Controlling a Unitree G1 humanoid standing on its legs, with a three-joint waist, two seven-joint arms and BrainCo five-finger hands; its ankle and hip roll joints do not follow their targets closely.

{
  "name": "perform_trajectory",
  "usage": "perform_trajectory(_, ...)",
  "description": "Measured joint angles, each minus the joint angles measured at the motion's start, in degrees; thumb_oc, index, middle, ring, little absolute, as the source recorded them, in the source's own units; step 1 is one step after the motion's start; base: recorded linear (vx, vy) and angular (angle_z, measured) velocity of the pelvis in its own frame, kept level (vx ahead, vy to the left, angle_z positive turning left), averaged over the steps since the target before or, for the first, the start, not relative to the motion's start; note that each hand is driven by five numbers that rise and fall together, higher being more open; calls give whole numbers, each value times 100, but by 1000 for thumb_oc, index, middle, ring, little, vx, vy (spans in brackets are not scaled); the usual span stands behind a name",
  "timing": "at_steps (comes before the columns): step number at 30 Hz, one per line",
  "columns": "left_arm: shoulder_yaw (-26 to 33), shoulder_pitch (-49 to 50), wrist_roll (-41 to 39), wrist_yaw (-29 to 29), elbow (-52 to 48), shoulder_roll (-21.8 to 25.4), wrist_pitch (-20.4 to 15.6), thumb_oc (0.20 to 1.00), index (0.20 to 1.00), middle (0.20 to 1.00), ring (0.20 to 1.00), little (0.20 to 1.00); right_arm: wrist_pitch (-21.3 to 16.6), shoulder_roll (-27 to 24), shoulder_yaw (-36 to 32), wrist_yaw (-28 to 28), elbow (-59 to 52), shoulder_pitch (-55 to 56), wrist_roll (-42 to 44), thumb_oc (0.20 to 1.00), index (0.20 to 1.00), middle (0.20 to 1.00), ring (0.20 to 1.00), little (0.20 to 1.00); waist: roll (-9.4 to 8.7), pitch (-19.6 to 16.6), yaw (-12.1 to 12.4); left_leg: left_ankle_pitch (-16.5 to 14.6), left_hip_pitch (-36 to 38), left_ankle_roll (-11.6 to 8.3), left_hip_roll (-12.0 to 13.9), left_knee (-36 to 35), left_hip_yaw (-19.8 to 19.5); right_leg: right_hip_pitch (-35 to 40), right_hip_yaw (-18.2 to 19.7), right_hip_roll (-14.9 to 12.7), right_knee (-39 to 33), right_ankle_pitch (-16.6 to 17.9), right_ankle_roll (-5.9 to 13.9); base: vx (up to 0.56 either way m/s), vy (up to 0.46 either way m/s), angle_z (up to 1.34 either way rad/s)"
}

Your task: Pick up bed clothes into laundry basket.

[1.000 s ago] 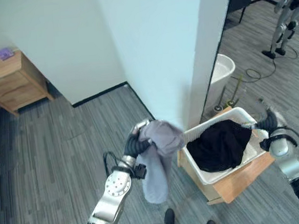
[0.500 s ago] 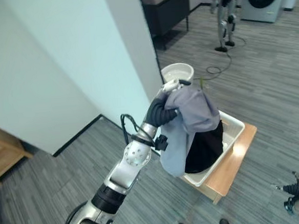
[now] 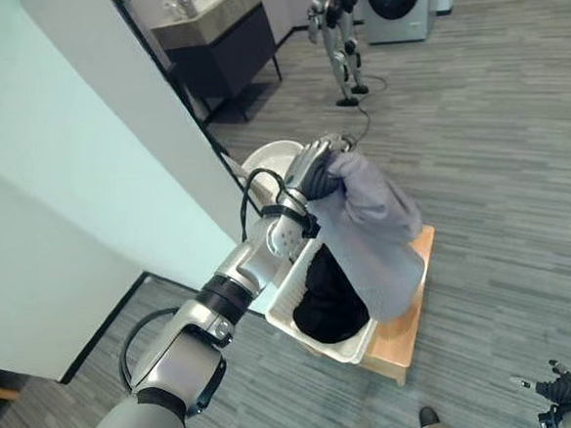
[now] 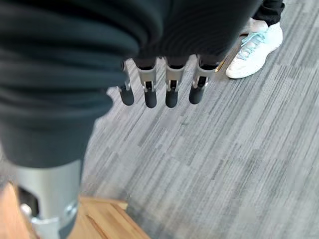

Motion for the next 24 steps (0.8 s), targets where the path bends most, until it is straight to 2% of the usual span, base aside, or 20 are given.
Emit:
perform_trajectory(1,-7,-36,32,-2,96,124,41,200,200,200,200,200,-40,-9,-1,1,-43,-25,7,1000,1000,1000,1000,1000,11,42,-30,-1,-16,-1,6,1,21,-21,17,14,2,10,-7,7,19,-8)
perform_trajectory(4,-35,-117,245,6,150,451,61,200,200,200,200,200,-101,-8,-1,9,-122,0,8,1000,1000,1000,1000,1000,-105,151,-14,-16,-78,-28,35,3,106,-113,72,39,22,41,-25,1,17,-9)
perform_trajectory(9,-141,-189,620,7,210,713,101,200,200,200,200,200,-119,-9,3,47,-13,-13,56,1000,1000,1000,1000,1000,-241,241,-1,-17,-112,-28,23,3,94,-109,40,28,27,49,-23,4,11,1)
perform_trajectory(14,-114,-41,720,7,92,718,130,200,200,200,200,200,-132,50,56,53,131,-32,57,1000,1000,1000,1000,1000,-284,268,66,-16,-137,-28,25,3,1,-92,-47,29,29,51,-24,3,3,8)
perform_trajectory(18,115,525,719,12,-220,393,131,200,200,200,200,200,-132,114,220,77,127,-20,57,1000,1000,1000,1000,1000,-335,283,167,-16,-130,-28,22,2,-64,-50,-103,23,30,50,-24,-7,5,7)
perform_trajectory(19,257,803,708,19,-343,199,130,291,291,291,291,291,-132,162,220,75,126,-15,57,1000,1000,1000,1000,1000,-345,284,176,-17,-117,-28,22,2,-76,-28,-118,22,29,50,-24,-6,-1,9)
perform_trajectory(20,625,1477,572,-3,-471,-240,104,1000,1000,1000,1000,1000,-133,287,227,83,146,-28,57,1000,1000,1000,1000,1000,-389,301,185,-17,-67,-28,19,3,-93,21,-132,20,24,38,-23,-6,-2,7)
perform_trajectory(22,888,2415,-158,-144,-487,-929,80,1000,1000,1000,1000,1000,-129,486,208,67,144,-24,68,1000,1000,1000,1000,1000,-444,307,306,-17,-78,-27,19,3,-145,28,-178,19,27,27,-23,-9,-4,10)
perform_trajectory(24,784,3088,-741,-398,-485,-1290,81,1000,1000,1000,1000,1000,-118,587,221,88,275,-87,180,1000,1000,1000,1000,1000,-477,317,338,-16,-104,-26,8,3,-197,14,-230,5,11,17,-21,-13,-8,14)
